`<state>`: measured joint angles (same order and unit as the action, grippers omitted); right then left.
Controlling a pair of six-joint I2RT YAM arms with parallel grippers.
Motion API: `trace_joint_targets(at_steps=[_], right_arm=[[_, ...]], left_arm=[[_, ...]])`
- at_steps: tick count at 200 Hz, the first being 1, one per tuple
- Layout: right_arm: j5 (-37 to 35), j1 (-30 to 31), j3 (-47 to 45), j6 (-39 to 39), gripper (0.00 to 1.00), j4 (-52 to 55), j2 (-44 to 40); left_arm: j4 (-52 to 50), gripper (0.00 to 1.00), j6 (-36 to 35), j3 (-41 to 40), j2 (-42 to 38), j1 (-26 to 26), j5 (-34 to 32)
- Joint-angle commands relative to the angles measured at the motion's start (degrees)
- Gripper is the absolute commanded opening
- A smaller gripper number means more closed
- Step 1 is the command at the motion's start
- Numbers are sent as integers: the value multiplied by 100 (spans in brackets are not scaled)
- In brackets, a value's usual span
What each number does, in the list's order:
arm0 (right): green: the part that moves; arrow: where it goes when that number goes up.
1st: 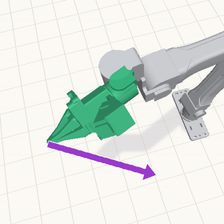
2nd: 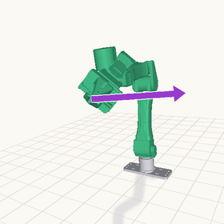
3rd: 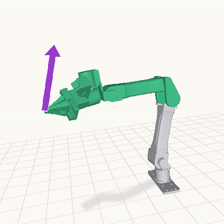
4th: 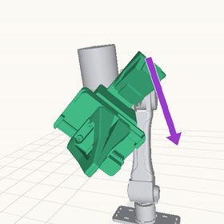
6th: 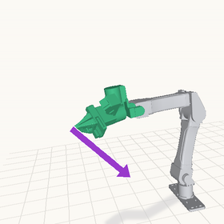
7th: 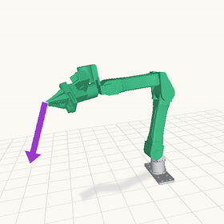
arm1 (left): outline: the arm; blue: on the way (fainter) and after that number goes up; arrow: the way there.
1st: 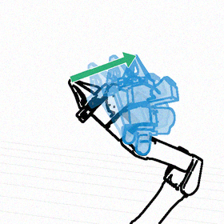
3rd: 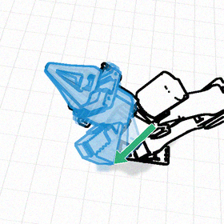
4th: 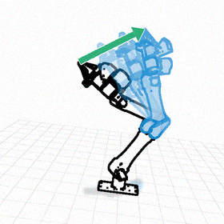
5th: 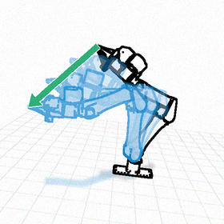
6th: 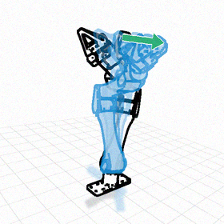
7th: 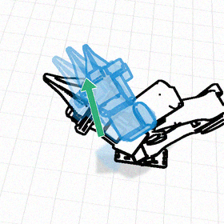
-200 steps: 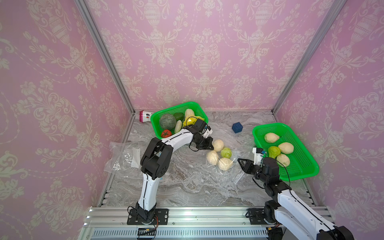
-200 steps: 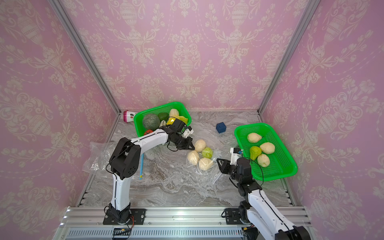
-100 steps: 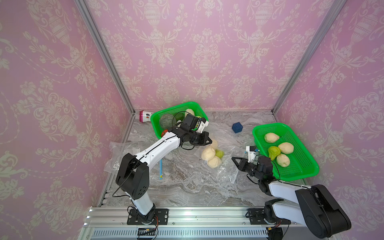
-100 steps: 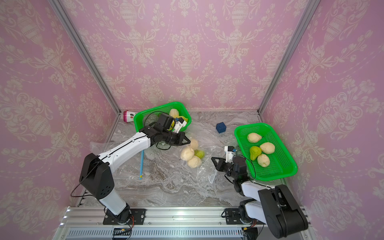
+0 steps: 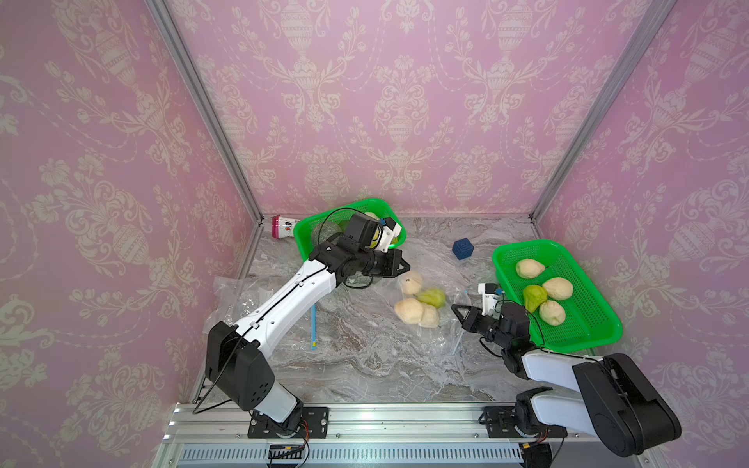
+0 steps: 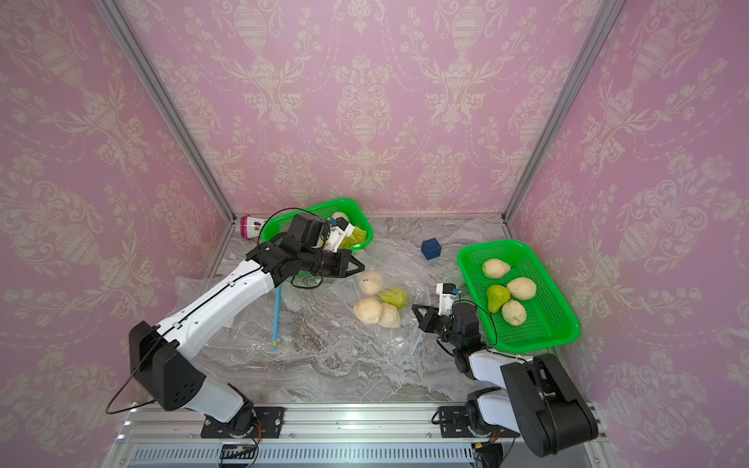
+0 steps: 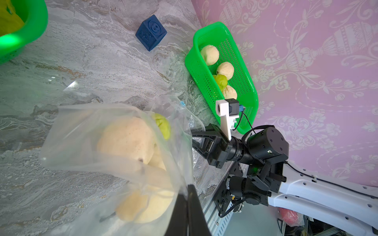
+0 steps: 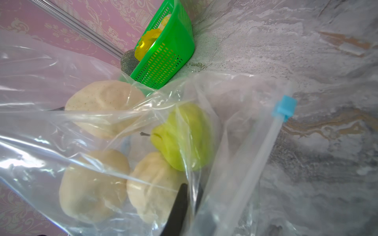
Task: Open the zip-top bag and take out the pear
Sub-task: Adjust the zipper food storage bag at the center of the board.
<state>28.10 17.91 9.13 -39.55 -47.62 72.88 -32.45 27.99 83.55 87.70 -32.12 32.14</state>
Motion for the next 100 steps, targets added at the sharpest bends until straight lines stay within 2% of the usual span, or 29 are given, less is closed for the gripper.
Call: trace_joint_targets(at_steps=[1, 26, 56, 84, 91, 100], right_arm=[[-119, 72, 170, 183, 11, 2, 115], [-95, 88, 234, 227, 11, 42, 181], [-58, 108, 243, 280, 11, 50, 131], [-7, 119, 256, 375, 12, 199, 79], [33, 124, 269, 410, 15, 241, 57], [78, 124, 317, 474, 24, 355, -2]], left_arm=[[-281, 0, -77, 10, -157, -40, -324], [-366, 0, -123, -161, -234, -40, -437], [-744, 0, -396, -436, -164, 65, -1163], [-452, 0, -309, -996, 72, 315, -1077], [-352, 0, -294, -1116, 122, 350, -1069], [-286, 0, -309, -1212, 187, 385, -1127]])
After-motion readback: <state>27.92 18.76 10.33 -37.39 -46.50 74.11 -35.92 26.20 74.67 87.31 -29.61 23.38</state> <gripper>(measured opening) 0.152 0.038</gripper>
